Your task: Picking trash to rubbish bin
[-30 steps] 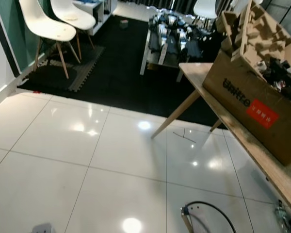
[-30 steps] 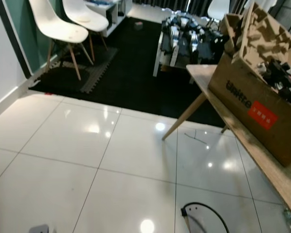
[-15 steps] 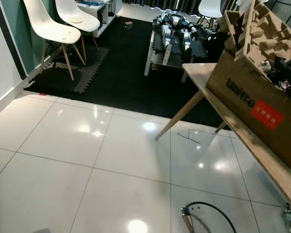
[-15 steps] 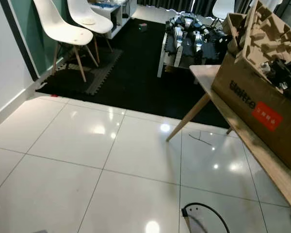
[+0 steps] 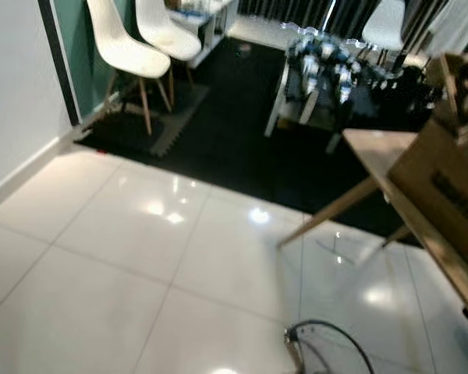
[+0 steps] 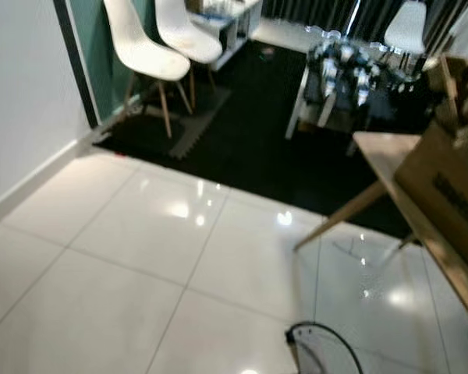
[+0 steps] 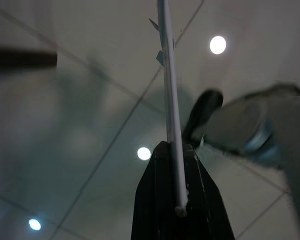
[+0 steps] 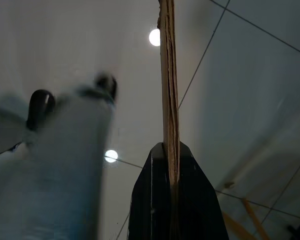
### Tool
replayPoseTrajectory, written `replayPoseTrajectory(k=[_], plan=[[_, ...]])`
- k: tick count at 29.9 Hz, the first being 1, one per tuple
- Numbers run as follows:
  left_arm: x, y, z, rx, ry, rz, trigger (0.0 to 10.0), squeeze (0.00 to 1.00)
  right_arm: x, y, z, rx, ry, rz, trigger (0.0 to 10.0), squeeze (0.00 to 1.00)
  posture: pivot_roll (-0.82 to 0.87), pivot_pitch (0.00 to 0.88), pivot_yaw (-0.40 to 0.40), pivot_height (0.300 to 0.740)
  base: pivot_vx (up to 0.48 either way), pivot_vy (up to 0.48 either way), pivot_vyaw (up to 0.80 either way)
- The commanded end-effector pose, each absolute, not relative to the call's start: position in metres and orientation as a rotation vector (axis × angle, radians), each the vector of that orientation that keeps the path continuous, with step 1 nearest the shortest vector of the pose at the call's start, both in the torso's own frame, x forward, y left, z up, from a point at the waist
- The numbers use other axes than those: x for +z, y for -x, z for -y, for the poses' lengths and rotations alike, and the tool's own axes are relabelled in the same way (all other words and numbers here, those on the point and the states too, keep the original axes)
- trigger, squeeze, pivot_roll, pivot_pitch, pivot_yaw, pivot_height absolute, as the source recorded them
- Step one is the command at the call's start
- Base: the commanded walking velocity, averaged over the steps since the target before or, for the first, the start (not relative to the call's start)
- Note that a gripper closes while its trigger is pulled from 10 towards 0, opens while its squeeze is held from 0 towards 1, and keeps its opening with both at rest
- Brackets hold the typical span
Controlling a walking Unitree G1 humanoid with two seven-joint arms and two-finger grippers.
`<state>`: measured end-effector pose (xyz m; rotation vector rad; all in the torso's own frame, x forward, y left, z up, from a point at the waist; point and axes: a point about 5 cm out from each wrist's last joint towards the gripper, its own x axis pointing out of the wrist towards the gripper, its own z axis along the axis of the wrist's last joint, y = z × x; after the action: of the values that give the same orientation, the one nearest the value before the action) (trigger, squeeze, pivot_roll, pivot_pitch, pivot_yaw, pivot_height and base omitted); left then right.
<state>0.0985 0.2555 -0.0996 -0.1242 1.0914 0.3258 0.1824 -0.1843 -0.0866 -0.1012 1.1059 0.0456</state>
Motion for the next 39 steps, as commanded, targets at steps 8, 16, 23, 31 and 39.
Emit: replayPoseTrajectory(k=[8, 16, 23, 31, 39], plan=[[-0.1028, -0.0928, -0.2496, 0.312, 0.131, -1.115, 10.0, 0.00, -0.0885, -0.1770, 0.1897, 0.048, 0.129, -1.134, 10.0, 0.00, 0.26, 0.072, -0.117, 0.740, 0.377, 0.000, -0.80], [-0.1032, -0.0919, -0.2489, 0.308, 0.131, -1.118, 10.0, 0.00, -0.0883, -0.1771, 0.1905, 0.043, 0.125, -1.133, 10.0, 0.00, 0.25, 0.079, -0.115, 0.740, 0.380, 0.000, -0.80], [-0.1035, -0.0918, -0.2479, 0.304, 0.132, -1.119, 10.0, 0.00, -0.0885, -0.1766, 0.1913, 0.030, 0.107, -1.127, 10.0, 0.00, 0.25, 0.083, -0.113, 0.740, 0.378, 0.000, -0.23], [-0.1037, -0.0928, -0.2468, 0.314, 0.141, -1.118, 10.0, 0.00, -0.0892, -0.1749, 0.1917, 0.035, 0.115, -1.141, 10.0, 0.00, 0.23, 0.087, -0.110, 0.740, 0.275, 0.000, -0.50], [-0.1031, -0.0960, -0.2464, 0.318, 0.143, -1.110, 10.0, 0.00, -0.0895, -0.1744, 0.1910, 0.040, 0.115, -1.146, 10.0, 0.00, 0.24, 0.088, -0.109, 0.740, 0.000, 0.000, -0.80]])
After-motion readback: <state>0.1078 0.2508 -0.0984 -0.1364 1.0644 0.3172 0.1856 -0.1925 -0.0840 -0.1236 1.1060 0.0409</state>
